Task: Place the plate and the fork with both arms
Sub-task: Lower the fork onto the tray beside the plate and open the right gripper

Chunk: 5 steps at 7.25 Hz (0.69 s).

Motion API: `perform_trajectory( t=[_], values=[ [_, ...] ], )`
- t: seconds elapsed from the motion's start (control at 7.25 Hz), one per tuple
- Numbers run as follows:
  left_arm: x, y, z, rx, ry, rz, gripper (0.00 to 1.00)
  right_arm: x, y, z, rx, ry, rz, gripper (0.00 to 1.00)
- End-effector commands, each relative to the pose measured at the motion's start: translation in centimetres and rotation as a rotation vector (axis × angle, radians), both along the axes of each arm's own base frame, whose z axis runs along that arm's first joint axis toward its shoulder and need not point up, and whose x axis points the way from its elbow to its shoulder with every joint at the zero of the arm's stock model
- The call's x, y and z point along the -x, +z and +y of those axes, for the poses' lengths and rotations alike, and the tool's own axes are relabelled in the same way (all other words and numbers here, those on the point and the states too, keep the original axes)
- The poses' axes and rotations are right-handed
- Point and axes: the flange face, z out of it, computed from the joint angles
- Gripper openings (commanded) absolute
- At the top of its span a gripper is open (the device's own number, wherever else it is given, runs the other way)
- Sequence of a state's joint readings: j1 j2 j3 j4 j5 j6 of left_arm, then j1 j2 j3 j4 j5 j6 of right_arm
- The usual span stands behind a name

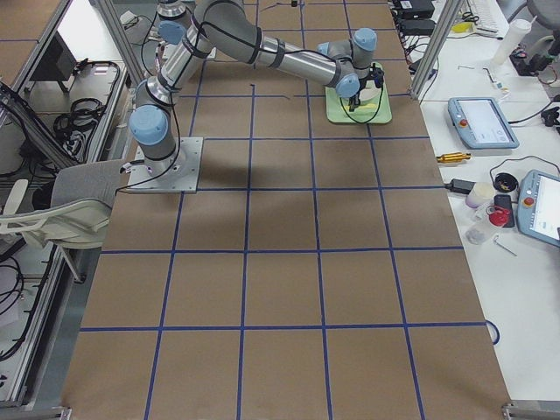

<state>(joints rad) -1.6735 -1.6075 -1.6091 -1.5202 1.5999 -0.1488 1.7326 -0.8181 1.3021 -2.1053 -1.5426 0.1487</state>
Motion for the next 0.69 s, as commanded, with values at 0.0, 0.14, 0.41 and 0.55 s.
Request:
perform_trajectory(
  t=[0.0,0.14,0.41,0.55],
  values=[
    [0.0,0.0,0.0,0.000,0.000,0.001,1.00,0.1,-0.3,0.5,-0.012,-0.001,0.001,0.99],
    [0.0,0.1,0.0,0.001,0.000,0.002,1.00,0.2,1.2,0.7,-0.002,-0.002,0.004,1.00],
    [0.0,0.2,0.1,0.004,0.000,0.002,1.00,1.6,9.9,3.3,-0.021,-0.007,0.010,1.00],
    [0.0,0.4,0.2,0.007,0.000,0.002,1.00,2.6,15.6,6.0,-0.043,-0.016,0.020,1.00]
  ],
)
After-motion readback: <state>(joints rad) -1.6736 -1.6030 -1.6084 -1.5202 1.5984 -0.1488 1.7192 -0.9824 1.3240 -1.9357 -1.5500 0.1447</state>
